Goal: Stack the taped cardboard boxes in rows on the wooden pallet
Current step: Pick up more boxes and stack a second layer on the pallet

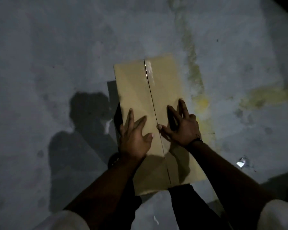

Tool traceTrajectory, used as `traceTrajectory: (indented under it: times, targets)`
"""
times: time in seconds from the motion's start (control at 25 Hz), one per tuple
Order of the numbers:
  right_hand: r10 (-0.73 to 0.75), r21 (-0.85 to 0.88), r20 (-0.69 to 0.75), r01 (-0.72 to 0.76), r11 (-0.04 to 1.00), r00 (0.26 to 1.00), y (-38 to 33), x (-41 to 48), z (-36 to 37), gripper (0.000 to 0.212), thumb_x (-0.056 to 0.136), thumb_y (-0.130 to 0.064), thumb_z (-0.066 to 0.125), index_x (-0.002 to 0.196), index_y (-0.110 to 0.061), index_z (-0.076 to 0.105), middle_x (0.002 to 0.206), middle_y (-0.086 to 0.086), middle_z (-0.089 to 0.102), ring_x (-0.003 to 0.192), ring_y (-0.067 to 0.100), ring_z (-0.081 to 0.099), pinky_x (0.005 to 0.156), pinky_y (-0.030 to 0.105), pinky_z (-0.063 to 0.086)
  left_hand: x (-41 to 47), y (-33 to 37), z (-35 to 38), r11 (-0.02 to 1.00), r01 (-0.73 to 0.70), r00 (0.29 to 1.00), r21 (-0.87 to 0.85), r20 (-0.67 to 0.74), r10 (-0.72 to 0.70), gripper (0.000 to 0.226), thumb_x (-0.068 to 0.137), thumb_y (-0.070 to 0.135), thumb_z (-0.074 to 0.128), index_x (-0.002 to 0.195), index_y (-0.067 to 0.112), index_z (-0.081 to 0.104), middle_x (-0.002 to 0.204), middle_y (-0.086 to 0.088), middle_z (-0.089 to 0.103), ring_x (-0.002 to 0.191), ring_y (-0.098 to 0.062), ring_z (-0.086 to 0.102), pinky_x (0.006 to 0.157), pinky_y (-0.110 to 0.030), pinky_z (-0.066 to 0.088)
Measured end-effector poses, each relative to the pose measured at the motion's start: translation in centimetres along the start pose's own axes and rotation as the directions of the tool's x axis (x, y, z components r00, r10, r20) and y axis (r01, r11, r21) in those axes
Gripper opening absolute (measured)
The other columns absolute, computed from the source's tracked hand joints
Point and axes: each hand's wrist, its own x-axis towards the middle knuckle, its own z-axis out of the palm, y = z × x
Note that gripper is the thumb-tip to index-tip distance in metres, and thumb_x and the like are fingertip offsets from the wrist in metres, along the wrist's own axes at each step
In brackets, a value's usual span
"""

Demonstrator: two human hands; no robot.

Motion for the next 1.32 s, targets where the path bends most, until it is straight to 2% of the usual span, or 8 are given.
traceTrajectory:
  times: [0.16,0.32,0.52,0.6,0.72,0.96,1.08,1.32]
  targets:
    - [0.231,0.046,-0.08,-0.228,0.973,0.97,-3.6,-10.5,-10.9,0.097,0.077,-0.091,0.045,0.159,-0.045,0.023,0.171,-0.006,-0.003,0.13,0.043,0.041,0.107,0.049,0.041,-7.3,7.3,-9.5,0.987,-0.152,0.988,0.051,0.02,0.151,0.078,0.083,0.077,0.054,0.153,0.047,0.036,0.171,0.016,-0.007,0.156,-0.034,0.012,0.12,-0.061,0.019]
    - [0.494,0.23,-0.16,-0.454,0.861,0.855,-6.3,-23.9,-22.8,0.092,0.076,-0.093,0.045,0.155,-0.047,0.033,0.169,-0.009,0.009,0.133,0.044,0.04,0.11,0.051,0.038,-16.3,18.7,-19.8,0.939,-0.32,0.944,0.128,0.124,0.305,0.085,0.079,0.082,0.054,0.154,0.045,0.038,0.172,0.011,-0.002,0.153,-0.041,0.017,0.118,-0.06,0.018]
    - [0.65,0.399,-0.32,-0.525,0.752,0.689,-7.0,-40.0,-31.1,0.097,0.073,-0.096,0.034,0.155,-0.043,0.036,0.169,-0.006,0.016,0.137,0.041,0.04,0.112,0.051,0.038,-27.2,29.3,-26.8,0.774,-0.598,0.801,0.208,0.187,0.569,0.078,0.084,0.078,0.054,0.153,0.042,0.042,0.171,0.009,0.014,0.146,-0.04,0.024,0.113,-0.053,0.026]
    - [0.7,0.488,-0.375,-0.513,0.706,0.607,-6.4,-45.9,-32.3,0.096,0.075,-0.094,0.042,0.154,-0.041,0.04,0.168,-0.003,0.018,0.14,0.039,0.039,0.114,0.051,0.037,-31.9,31.9,-27.3,0.683,-0.695,0.718,0.225,0.189,0.669,0.072,0.087,0.073,0.055,0.151,0.042,0.044,0.17,0.01,0.019,0.144,-0.038,0.026,0.11,-0.05,0.029]
    - [0.769,0.573,-0.442,-0.515,0.638,0.462,-5.2,-54.9,-31.5,0.088,0.08,-0.083,0.056,0.153,-0.037,0.043,0.169,-0.001,0.019,0.144,0.036,0.037,0.116,0.047,0.037,-39.5,34.3,-26.0,0.522,-0.826,0.56,0.212,0.215,0.8,0.066,0.089,0.069,0.055,0.149,0.044,0.045,0.168,0.013,0.021,0.145,-0.036,0.025,0.111,-0.049,0.029]
    - [0.865,0.691,-0.494,-0.561,0.455,0.093,-2.1,-74.5,-25.5,0.089,0.076,-0.089,0.053,0.151,-0.04,0.045,0.168,-0.002,0.021,0.136,0.039,0.042,0.108,0.049,0.042,-57.8,35.9,-20.0,0.169,-0.968,0.214,0.185,0.258,0.942,0.062,0.091,0.071,0.049,0.148,0.046,0.048,0.167,0.014,0.024,0.145,-0.035,0.027,0.113,-0.052,0.029]
    - [0.873,0.7,-0.488,-0.604,0.381,-0.015,-1.3,-82.9,-22.3,0.091,0.076,-0.09,0.051,0.151,-0.039,0.045,0.167,0.0,0.022,0.131,0.042,0.045,0.105,0.049,0.043,-65.2,36.0,-17.0,0.045,-0.99,0.088,0.134,0.333,0.939,0.062,0.092,0.071,0.051,0.148,0.046,0.047,0.168,0.013,0.023,0.144,-0.038,0.027,0.113,-0.054,0.028]
    - [0.915,0.751,-0.372,-0.63,0.196,-0.158,0.5,-97.0,-17.3,0.092,0.074,-0.092,0.049,0.151,-0.042,0.044,0.168,-0.004,0.018,0.134,0.038,0.042,0.108,0.048,0.041,-78.4,35.3,-10.9,-0.05,-0.999,-0.05,-0.013,0.437,0.898,0.06,0.092,0.069,0.054,0.147,0.045,0.049,0.167,0.013,0.027,0.147,-0.037,0.028,0.117,-0.054,0.025]
